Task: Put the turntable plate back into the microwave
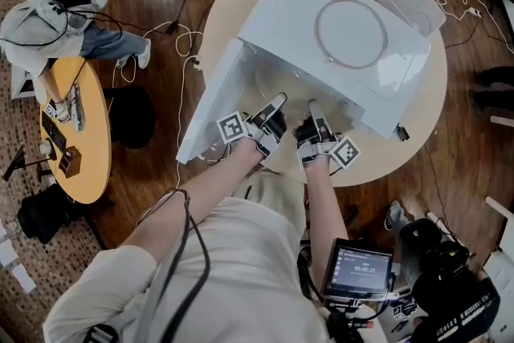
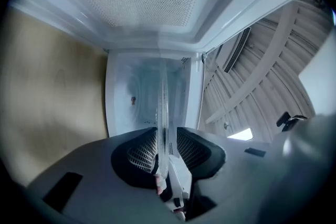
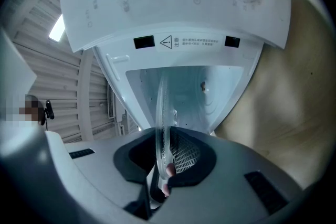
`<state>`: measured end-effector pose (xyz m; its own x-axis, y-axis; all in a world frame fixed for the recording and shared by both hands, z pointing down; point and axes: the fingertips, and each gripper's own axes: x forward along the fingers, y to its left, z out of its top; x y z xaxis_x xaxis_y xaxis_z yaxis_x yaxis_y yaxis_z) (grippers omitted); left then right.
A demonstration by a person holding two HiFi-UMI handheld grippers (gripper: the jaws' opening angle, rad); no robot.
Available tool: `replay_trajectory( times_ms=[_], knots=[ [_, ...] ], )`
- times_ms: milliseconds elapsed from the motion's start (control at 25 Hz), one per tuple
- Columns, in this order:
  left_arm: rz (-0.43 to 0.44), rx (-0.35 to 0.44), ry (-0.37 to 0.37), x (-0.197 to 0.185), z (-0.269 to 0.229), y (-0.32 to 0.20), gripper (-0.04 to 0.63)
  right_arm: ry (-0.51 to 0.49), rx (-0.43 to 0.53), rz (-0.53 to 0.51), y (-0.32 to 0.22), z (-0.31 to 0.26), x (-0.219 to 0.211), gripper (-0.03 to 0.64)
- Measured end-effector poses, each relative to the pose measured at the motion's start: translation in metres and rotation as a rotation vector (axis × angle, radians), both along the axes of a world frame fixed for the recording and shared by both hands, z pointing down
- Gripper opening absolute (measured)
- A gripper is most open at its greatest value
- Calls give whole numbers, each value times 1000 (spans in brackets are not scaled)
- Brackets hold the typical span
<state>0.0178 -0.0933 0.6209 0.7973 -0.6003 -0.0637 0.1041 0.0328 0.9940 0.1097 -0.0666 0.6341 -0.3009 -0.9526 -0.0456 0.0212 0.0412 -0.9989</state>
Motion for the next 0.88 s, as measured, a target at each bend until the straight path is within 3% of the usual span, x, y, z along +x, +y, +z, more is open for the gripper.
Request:
replay_trajectory(
  times_ms=[880],
  knots=[
    [18,-19,-67,-9,13,-9,104,16,3,70,-28,14,3,40]
  ],
)
